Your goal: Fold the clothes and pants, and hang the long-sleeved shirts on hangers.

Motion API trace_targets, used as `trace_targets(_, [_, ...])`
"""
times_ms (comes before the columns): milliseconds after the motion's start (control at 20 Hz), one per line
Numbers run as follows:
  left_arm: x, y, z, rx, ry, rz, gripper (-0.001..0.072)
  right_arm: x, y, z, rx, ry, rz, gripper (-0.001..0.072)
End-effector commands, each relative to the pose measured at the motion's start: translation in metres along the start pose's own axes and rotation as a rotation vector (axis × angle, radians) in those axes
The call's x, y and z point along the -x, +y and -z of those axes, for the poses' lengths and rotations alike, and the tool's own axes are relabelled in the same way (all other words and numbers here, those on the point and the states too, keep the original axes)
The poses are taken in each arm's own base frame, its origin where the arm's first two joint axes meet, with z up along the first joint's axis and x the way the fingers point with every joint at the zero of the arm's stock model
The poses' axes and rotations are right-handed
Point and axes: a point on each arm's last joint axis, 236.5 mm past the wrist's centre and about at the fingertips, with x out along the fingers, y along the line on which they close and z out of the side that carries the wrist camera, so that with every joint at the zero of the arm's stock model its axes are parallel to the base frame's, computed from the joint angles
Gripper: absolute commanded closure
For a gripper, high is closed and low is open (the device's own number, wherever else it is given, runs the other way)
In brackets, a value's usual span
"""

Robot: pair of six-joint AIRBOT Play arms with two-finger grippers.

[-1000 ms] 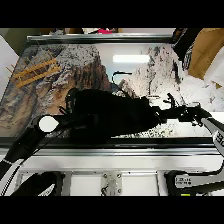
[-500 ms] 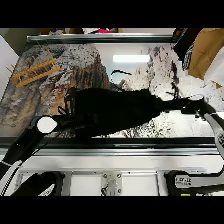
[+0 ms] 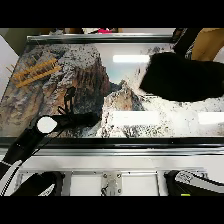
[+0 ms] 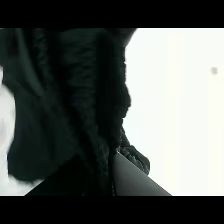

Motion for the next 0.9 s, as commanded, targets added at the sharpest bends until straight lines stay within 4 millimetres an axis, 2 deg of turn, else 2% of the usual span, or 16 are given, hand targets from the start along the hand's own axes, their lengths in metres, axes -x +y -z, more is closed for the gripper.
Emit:
trace_targets(0, [0.000, -0.001, -0.004, 0.000, -0.018, 0.002, 0.0696, 0.056, -0.092, -0.001, -0.090, -0.020, 0.293, 0.0686])
trace_targets(100, [0.000, -0.001, -0.004, 0.000, -0.016, 0.002, 0.0696, 0.063, -0.115, 0.042, -0.115, 0.091, 0.387, 0.0686])
trace_targets(150, [0.000, -0.001, -0.004, 0.000, -0.015, 0.002, 0.0696, 0.063, -0.121, 0.063, -0.135, 0.137, 0.404, 0.0686])
trace_targets(350, [0.000, 0.000, -0.003, 0.000, -0.015, 0.002, 0.0696, 0.056, -0.127, 0.149, -0.256, 0.271, 0.428, 0.0686])
trace_targets(450, [0.000, 0.000, -0.003, 0.000, -0.015, 0.002, 0.0696, 0.053, -0.126, 0.183, -0.273, 0.332, 0.433, 0.0685])
trace_targets(600, [0.000, 0.000, -0.002, -0.002, -0.008, 0.001, 0.0696, 0.050, -0.112, 0.221, -0.256, 0.423, 0.422, 0.0685])
trace_targets(850, [0.000, 0.000, 0.005, -0.030, 0.023, -0.002, 0.0696, 0.055, -0.084, 0.246, -0.210, 0.515, 0.400, 0.0675])
